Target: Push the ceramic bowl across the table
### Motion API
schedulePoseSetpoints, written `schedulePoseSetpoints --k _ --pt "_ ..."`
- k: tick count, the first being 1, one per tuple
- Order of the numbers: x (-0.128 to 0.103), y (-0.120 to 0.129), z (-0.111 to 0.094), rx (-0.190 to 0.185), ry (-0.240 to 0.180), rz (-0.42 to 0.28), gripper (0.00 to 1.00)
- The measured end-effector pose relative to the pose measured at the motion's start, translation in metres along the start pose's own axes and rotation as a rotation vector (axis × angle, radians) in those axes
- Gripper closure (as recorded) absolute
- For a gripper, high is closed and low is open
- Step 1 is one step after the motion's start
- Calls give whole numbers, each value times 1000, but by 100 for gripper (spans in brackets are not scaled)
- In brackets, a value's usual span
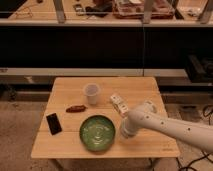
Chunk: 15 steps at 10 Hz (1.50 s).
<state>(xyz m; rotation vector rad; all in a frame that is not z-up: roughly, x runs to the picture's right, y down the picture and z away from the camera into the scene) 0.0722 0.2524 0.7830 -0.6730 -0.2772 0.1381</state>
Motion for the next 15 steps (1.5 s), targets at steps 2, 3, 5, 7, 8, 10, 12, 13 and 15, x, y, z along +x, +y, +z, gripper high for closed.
schedulePoseSetpoints --k 2,3,5,7,8,10,12,13,15 --pt "-25 -2 5 -12 3 -18 97" --pt "-42 -3 7 -20 1 -36 97" --pt "-89 -4 15 -47 -4 -103 97" --pt "-122 -2 24 -74 -9 -152 97" --pt "-141 -3 30 -88 -11 -178 97" --pt "-184 -5 44 -116 -24 -233 97" --pt "-210 -10 47 -122 -35 -256 97" --pt "-215 -13 47 -126 -36 -257 95" --pt "-213 -14 47 -129 -32 -255 94"
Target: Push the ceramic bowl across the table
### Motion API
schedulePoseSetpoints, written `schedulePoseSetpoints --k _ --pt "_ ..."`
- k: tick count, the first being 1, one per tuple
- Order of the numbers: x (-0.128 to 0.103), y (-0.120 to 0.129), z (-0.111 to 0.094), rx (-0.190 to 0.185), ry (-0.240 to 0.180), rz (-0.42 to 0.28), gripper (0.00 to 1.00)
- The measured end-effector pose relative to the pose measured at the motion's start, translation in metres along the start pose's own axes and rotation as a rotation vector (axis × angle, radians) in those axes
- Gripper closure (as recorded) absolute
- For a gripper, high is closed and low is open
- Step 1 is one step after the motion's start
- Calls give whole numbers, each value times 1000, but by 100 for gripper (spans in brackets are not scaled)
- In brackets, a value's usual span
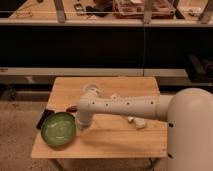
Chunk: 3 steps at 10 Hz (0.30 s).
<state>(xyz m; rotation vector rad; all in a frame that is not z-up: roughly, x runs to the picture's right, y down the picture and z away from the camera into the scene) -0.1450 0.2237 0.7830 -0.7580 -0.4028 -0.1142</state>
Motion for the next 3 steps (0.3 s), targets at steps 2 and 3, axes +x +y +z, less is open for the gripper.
schedulePoseSetpoints --k 2,3 --pt "0 0 0 -1 0 0 94" --pt "0 0 1 -1 0 -1 94"
